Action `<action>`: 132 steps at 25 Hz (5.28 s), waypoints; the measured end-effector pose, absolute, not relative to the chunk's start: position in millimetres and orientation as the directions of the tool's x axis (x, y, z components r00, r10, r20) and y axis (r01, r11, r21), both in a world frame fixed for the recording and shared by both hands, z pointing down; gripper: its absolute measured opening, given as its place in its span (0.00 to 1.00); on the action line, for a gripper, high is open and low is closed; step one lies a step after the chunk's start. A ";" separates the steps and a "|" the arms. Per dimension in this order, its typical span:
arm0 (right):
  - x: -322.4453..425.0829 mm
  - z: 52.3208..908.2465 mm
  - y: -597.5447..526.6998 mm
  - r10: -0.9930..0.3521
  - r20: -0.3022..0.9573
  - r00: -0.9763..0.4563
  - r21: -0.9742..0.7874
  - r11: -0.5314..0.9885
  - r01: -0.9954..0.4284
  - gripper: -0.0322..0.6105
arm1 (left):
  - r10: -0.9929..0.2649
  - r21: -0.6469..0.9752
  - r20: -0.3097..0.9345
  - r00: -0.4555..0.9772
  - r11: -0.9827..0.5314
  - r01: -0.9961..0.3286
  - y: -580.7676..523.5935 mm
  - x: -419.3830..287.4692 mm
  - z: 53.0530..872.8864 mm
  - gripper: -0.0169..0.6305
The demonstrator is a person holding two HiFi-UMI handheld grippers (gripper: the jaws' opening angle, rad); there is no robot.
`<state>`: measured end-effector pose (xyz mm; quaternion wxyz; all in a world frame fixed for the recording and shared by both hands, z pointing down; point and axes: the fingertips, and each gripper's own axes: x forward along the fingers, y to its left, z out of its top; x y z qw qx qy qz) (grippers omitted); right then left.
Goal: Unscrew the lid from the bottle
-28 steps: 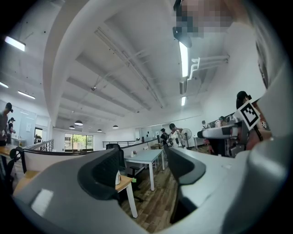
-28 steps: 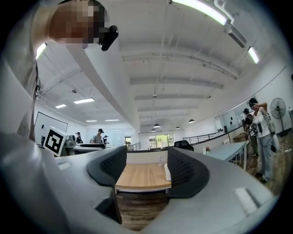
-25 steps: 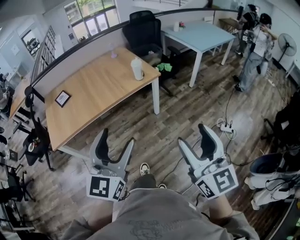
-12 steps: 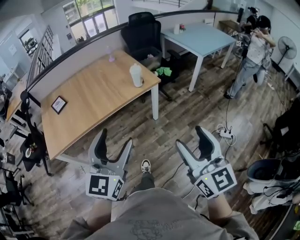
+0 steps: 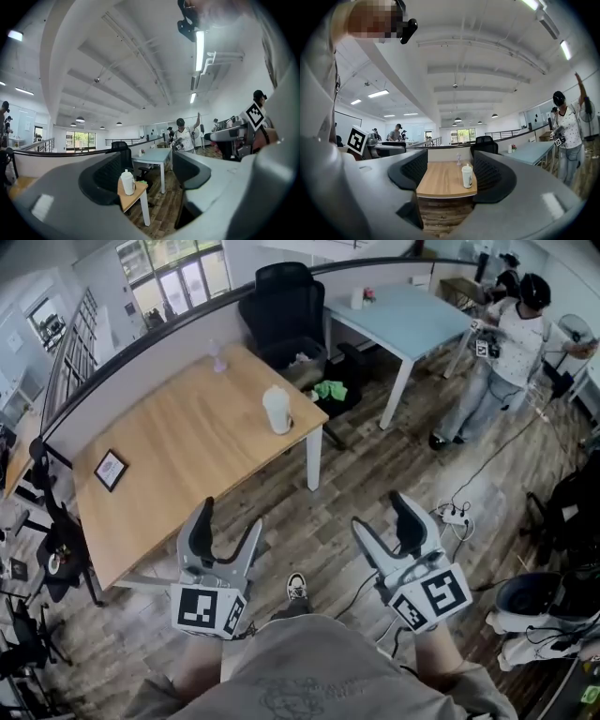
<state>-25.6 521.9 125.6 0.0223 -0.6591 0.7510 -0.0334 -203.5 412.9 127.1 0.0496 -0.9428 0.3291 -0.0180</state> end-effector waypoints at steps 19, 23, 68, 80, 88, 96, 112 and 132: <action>-37.1 136.8 347.9 -0.986 0.048 -0.159 -0.083 0.154 -0.985 0.51 | -0.596 -0.085 0.028 0.802 -0.801 -0.592 253.0 -201.8 145.7 0.55; -27.7 142.0 330.2 -0.987 0.050 -0.155 -0.089 0.150 -0.985 0.51 | -0.589 -0.091 0.038 0.807 -0.806 -0.584 236.6 -192.3 150.2 0.55; 107.2 206.6 -15.6 -0.666 0.190 -0.721 -0.132 0.711 -0.691 0.51 | -0.849 -0.052 0.132 0.512 -0.522 -0.852 2.9 -48.8 209.5 0.58; 76.2 241.8 -22.0 -0.634 0.277 -0.722 -0.203 0.696 -0.689 0.51 | -0.708 -0.054 0.266 0.654 -0.689 -0.723 -7.0 -44.0 283.9 0.61; 42.1 290.4 -21.5 -0.556 0.345 -0.757 -0.233 0.730 -0.642 0.51 | -0.562 -0.057 0.289 0.775 -0.818 -0.572 -2.8 -19.2 347.3 0.65; 16.7 343.2 -22.1 -0.493 0.380 -0.783 -0.230 0.769 -0.596 0.63 | -0.474 -0.049 0.336 0.814 -0.872 -0.487 -5.6 -1.1 419.9 0.65; -2.3 383.8 -22.9 -0.479 0.372 -0.795 -0.221 0.787 -0.577 0.71 | -0.264 0.029 0.249 0.932 -0.960 -0.279 -12.7 36.3 461.7 0.68; -15.1 394.6 -9.5 -0.156 0.327 -0.932 -0.044 0.983 -0.180 0.80 | -0.162 0.050 0.223 0.961 -0.983 -0.177 -8.3 48.2 468.2 0.63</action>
